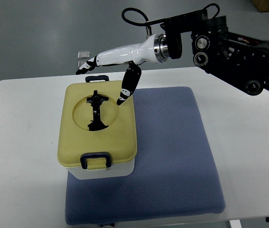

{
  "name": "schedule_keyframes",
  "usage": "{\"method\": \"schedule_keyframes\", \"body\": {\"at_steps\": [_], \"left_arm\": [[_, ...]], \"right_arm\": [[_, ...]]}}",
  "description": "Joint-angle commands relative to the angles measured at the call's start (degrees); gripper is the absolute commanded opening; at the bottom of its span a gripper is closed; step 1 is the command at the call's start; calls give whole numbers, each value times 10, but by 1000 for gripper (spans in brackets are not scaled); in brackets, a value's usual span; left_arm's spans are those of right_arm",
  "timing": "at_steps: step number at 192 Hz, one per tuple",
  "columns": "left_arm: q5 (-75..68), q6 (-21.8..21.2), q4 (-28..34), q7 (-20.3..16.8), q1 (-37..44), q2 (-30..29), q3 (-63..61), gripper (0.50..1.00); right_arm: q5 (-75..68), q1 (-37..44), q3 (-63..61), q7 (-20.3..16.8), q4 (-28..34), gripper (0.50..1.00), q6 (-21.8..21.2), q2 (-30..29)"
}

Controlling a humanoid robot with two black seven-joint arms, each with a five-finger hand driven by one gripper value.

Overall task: Open white storage box with right hand
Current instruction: 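Reach the right hand over the yellow lid and grip its black handle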

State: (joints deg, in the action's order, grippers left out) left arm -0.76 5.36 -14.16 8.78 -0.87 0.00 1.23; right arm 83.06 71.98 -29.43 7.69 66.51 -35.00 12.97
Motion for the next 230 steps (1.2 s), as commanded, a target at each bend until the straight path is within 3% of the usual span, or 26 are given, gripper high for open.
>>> {"method": "schedule_keyframes", "body": {"at_steps": [1, 83, 140, 167, 182, 222, 230], "left_arm": [[0, 0, -1, 0, 0, 0, 0, 1000], [1, 0, 0, 0, 0, 0, 0, 1000], [0, 0, -1, 0, 0, 0, 0, 1000], [0, -1, -1, 0, 0, 0, 0, 1000], [0, 0, -1, 0, 0, 0, 0, 1000], [0, 0, -2, 0, 0, 0, 0, 1000], [0, 0, -2, 0, 0, 0, -1, 1000]], "right_arm": [[0, -16, -1, 0, 12, 964, 0, -7], [3, -50, 2, 0, 13, 962, 0, -29], [4, -54, 3, 0, 13, 940, 56, -34], [5, -54, 4, 0, 12, 895, 71, -36], [11, -54, 7, 0, 13, 823, 81, -36], [22, -66, 8, 0, 12, 791, 93, -37], [24, -69, 8, 0, 12, 748, 97, -37]]}}
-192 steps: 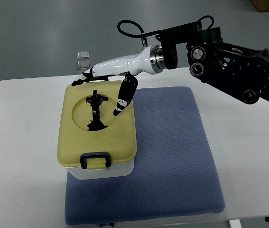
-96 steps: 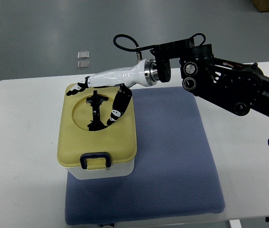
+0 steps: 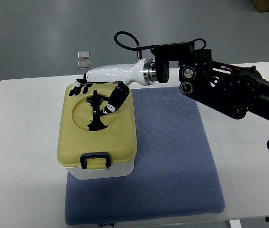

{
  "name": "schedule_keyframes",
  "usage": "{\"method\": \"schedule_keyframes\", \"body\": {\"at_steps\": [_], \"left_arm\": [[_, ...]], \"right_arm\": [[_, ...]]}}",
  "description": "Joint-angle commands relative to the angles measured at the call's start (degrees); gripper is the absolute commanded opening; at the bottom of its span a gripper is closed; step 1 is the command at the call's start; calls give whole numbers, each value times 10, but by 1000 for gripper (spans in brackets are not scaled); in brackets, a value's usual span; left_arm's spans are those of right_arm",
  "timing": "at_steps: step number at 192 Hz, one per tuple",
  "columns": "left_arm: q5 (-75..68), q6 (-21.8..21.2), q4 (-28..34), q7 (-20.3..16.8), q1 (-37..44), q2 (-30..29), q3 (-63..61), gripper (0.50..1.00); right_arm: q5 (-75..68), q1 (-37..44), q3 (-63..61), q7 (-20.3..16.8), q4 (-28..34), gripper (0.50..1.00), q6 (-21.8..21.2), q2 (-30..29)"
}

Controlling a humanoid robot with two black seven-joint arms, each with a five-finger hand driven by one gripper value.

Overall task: Open white storage box with right hand
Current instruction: 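Reach the right hand over the yellow lid and grip its black handle, then lift the yellow lid off the white box with the right hand, then lower the held lid onto the cushion beside the box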

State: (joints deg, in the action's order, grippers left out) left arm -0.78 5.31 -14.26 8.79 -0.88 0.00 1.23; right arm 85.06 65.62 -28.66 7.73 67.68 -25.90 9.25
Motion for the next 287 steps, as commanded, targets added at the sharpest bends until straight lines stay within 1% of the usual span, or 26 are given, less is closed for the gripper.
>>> {"method": "schedule_keyframes", "body": {"at_steps": [1, 12, 13, 14, 15, 16, 17, 18, 19, 20, 21, 22, 25, 32, 33, 35, 88, 111, 136, 151, 165, 182, 197, 241, 268, 287], "left_arm": [[0, 0, -1, 0, 0, 0, 0, 1000], [0, 0, -1, 0, 0, 0, 0, 1000], [0, 0, -1, 0, 0, 0, 0, 1000], [0, 0, -1, 0, 0, 0, 0, 1000], [0, 1, -1, 0, 0, 0, 0, 1000], [0, 1, -1, 0, 0, 0, 0, 1000], [0, 1, -1, 0, 0, 0, 0, 1000], [0, 1, -1, 0, 0, 0, 0, 1000], [0, 1, -1, 0, 0, 0, 0, 1000], [0, 1, -1, 0, 0, 0, 0, 1000], [0, 1, -1, 0, 0, 0, 0, 1000], [0, 1, -1, 0, 0, 0, 0, 1000], [0, 1, -1, 0, 0, 0, 0, 1000], [0, 0, 0, 0, 0, 0, 0, 1000], [0, 0, 0, 0, 0, 0, 0, 1000], [0, 0, 0, 0, 0, 0, 0, 1000], [0, 0, 0, 0, 0, 0, 0, 1000], [0, 0, 0, 0, 0, 0, 0, 1000], [0, 1, 1, 0, 0, 0, 0, 1000], [0, 0, 1, 0, 1, 0, 0, 1000], [0, 0, 1, 0, 1, 0, 0, 1000], [0, 0, 1, 0, 1, 0, 0, 1000], [0, 1, 1, 0, 1, 0, 0, 1000], [0, 1, 1, 0, 1, 0, 0, 1000], [0, 1, -2, 0, 1, 0, -2, 1000], [0, 1, -2, 0, 0, 0, -4, 1000]], "right_arm": [[5, -6, 0, 0, 0, 738, 6, 0], [9, -7, 0, 1, 0, 697, 8, 0], [9, -7, 0, 0, 0, 678, 9, 0], [9, -7, 0, 0, 0, 678, 9, 0], [10, -7, 0, 1, 0, 656, 9, 0], [10, -7, 0, 1, 0, 656, 9, 0], [10, -7, 0, 1, 0, 631, 9, 0], [10, -7, 0, 1, 0, 631, 9, 0], [10, -7, 0, 1, 0, 607, 9, 0], [10, -7, 0, 1, 0, 607, 9, 0], [10, -7, 0, 1, 0, 584, 9, 0], [10, -7, 0, 1, 0, 584, 9, 0], [10, -8, 0, 1, 0, 554, 9, 0], [10, -8, 0, 1, 0, 517, 9, 0], [10, -7, 0, 1, 0, 503, 9, 0], [10, -7, 0, 1, 0, 500, 9, 0], [6, -1, -10, 3, 0, 500, 2, -7], [2, 22, -18, 4, 1, 500, -6, -2], [-2, 35, -56, 4, 1, 500, -43, 6], [-4, 42, -88, 4, 1, 500, -88, 22], [-4, 46, -111, 4, 2, 500, -91, 35], [-5, 52, -131, 4, 1, 500, -91, 60], [-5, 55, -133, 7, 1, 500, -91, 96], [-2, 42, -115, 47, -4, 500, -91, 208], [-2, 25, -74, 60, -4, 500, -91, 278], [0, 25, -26, 82, -5, 500, -91, 317]]}}
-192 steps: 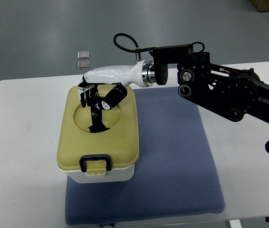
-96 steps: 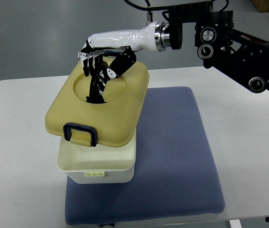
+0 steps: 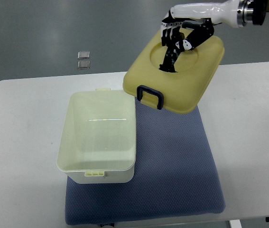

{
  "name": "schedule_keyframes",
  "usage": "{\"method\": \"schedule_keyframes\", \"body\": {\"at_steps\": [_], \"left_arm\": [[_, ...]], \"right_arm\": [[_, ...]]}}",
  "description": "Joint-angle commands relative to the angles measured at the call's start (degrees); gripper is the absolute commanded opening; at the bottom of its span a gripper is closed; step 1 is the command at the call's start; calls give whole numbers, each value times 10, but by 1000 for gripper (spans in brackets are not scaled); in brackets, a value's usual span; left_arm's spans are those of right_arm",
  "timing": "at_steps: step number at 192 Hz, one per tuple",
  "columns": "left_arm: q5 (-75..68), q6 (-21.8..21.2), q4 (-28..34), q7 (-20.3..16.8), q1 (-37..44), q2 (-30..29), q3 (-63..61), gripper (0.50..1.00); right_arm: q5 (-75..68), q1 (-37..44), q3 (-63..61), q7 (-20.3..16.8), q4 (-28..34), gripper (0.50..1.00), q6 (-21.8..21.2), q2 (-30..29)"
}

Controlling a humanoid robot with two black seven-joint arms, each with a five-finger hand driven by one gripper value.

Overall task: Open white storage box with right hand
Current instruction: 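Lower the held lid onto the cushion beside the box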

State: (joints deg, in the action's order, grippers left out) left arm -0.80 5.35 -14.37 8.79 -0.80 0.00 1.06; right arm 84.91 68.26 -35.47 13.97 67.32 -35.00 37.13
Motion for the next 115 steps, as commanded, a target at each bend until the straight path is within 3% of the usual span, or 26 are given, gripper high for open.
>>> {"method": "schedule_keyframes", "body": {"at_steps": [1, 28, 79, 115], "left_arm": [[0, -1, 0, 0, 0, 0, -2, 1000], [0, -1, 0, 0, 0, 0, -2, 1000], [0, 0, 0, 0, 0, 0, -2, 1000], [0, -1, 1, 0, 0, 0, -1, 1000]], "right_arm": [[3, -1, 47, 23, -2, 500, 0, 41], [6, -11, 95, 39, -10, 500, 0, 63], [10, -67, 155, 41, -26, 500, 0, 52], [13, -88, 160, 40, -32, 500, 20, -12]]}}
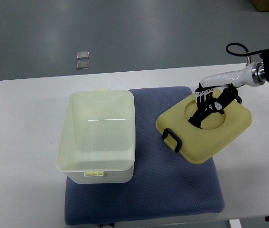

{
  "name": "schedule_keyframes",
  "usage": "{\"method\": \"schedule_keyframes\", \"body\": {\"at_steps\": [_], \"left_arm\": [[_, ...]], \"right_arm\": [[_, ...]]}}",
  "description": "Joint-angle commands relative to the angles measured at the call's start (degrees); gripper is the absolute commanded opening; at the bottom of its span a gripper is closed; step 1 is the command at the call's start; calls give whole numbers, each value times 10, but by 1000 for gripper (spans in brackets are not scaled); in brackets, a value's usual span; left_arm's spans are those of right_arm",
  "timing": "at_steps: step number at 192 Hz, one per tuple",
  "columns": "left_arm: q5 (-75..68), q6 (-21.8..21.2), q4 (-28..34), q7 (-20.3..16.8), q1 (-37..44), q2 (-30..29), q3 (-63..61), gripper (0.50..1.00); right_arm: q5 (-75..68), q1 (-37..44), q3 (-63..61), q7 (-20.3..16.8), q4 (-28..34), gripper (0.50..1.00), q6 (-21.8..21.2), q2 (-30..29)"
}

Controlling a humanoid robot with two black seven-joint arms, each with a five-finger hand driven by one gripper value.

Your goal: Open white storage box with right hand

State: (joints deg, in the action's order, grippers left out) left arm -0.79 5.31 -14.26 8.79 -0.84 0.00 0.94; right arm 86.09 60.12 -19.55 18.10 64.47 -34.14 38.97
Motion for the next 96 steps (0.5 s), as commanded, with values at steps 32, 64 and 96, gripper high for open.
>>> {"method": "schedule_keyframes", "body": {"at_steps": [32, 64, 96], "left_arm": [[0, 0, 0, 0, 1, 0, -1, 1000], [0, 1, 0, 0, 1, 0, 0, 1000], [0, 0, 1, 0, 1, 0, 0, 1000]], "right_arm": [[2, -4, 0, -6, -5, 500, 35, -86], [2, -2, 0, -7, -10, 500, 49, -126], [1, -7, 0, -7, -37, 572, 53, -142]]}}
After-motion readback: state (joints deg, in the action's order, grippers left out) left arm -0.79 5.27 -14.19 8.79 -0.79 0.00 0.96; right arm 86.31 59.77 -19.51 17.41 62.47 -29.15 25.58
